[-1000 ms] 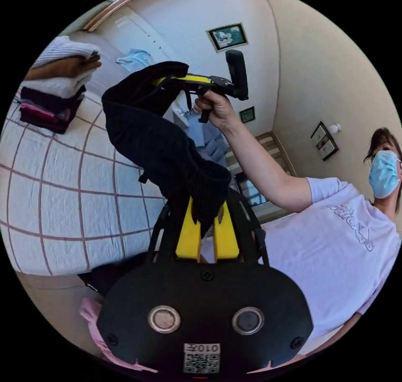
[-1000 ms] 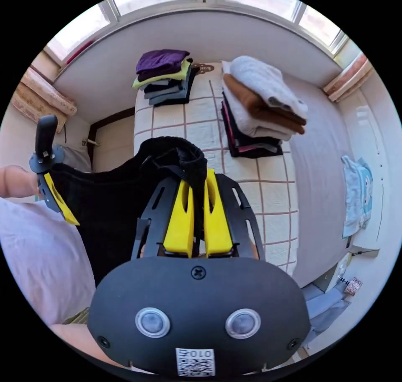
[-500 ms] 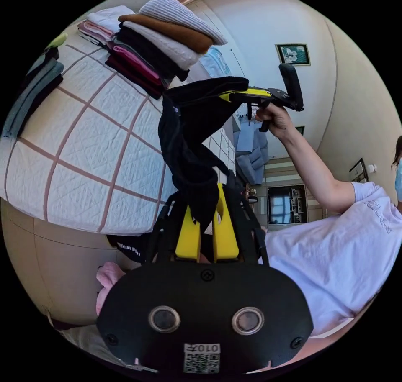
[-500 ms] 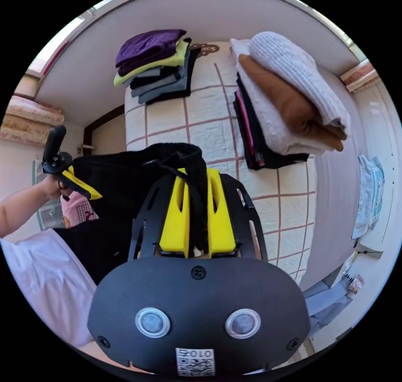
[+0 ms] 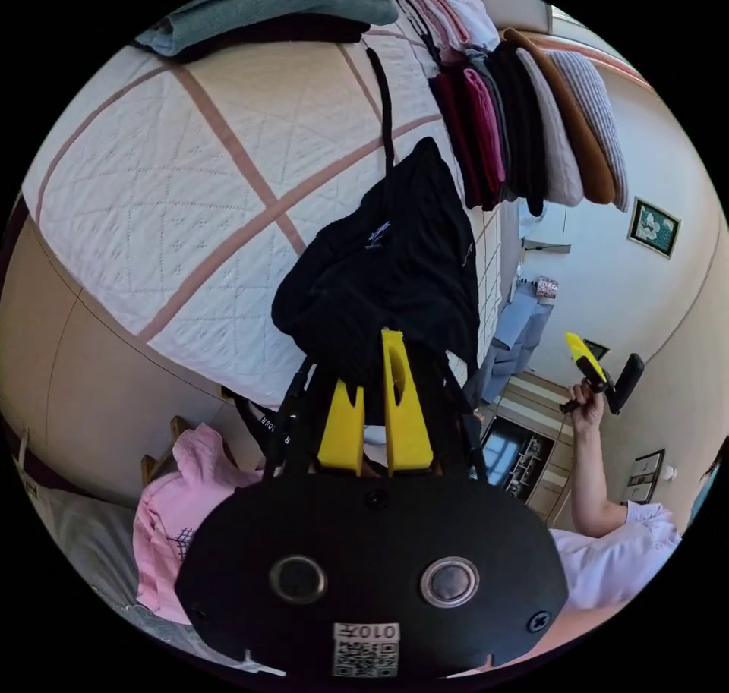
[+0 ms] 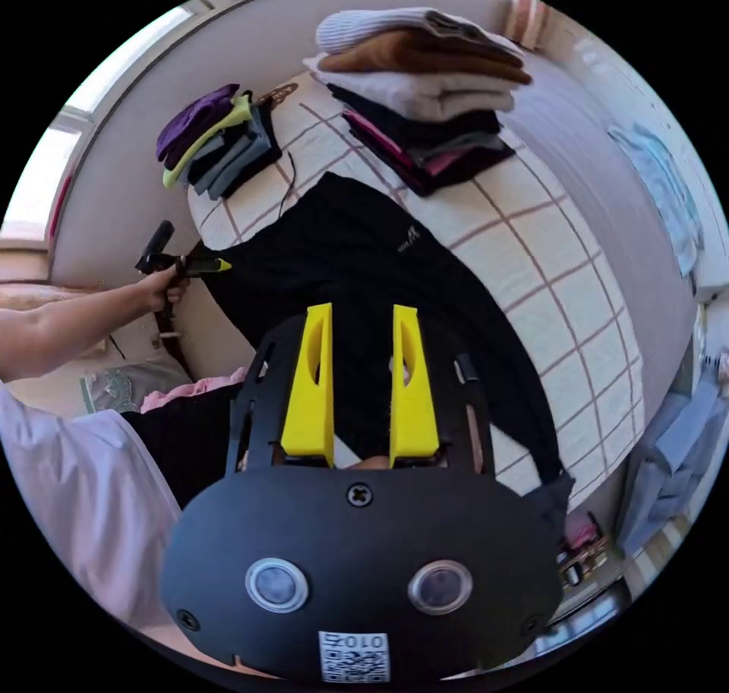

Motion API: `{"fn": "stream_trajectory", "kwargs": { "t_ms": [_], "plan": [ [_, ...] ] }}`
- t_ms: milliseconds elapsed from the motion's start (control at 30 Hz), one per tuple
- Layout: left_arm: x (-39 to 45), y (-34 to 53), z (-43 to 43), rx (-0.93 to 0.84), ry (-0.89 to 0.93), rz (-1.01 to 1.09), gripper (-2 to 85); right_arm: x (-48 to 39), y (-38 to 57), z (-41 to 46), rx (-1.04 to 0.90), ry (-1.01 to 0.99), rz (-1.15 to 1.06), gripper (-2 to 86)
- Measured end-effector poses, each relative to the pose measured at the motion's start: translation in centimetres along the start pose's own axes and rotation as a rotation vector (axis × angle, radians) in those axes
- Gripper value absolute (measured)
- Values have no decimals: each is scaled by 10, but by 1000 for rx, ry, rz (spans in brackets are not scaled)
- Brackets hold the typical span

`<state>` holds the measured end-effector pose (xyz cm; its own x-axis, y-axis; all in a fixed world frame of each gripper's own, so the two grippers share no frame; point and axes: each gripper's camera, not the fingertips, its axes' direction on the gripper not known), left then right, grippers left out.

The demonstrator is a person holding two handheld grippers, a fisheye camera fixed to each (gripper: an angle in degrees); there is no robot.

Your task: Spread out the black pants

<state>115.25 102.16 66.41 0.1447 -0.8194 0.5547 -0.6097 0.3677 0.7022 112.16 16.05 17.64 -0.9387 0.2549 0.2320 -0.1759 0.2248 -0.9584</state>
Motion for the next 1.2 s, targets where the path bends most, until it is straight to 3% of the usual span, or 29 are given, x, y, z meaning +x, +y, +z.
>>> {"fn": "stream_trajectory", "kwargs": {
  "t_ms": [133,267,433,867,1067,1200],
  "plan": [
    [-7,24,-34,52,55,-4,79,72,173,38,31,-141,408,127],
    [3,46,-60,120,25,30,79,134,349,85,31,-131,820,127],
    [20,85,-86,229,-38,32,79,175,492,154,27,-165,1097,126],
    [27,139,-134,348,-122,56,79,199,588,299,1,-155,1167,126],
    [19,144,-161,328,-133,95,79,180,602,305,-28,-21,1159,49],
    [12,146,-196,372,-96,145,79,169,624,296,107,-127,1133,36]
  ]
}}
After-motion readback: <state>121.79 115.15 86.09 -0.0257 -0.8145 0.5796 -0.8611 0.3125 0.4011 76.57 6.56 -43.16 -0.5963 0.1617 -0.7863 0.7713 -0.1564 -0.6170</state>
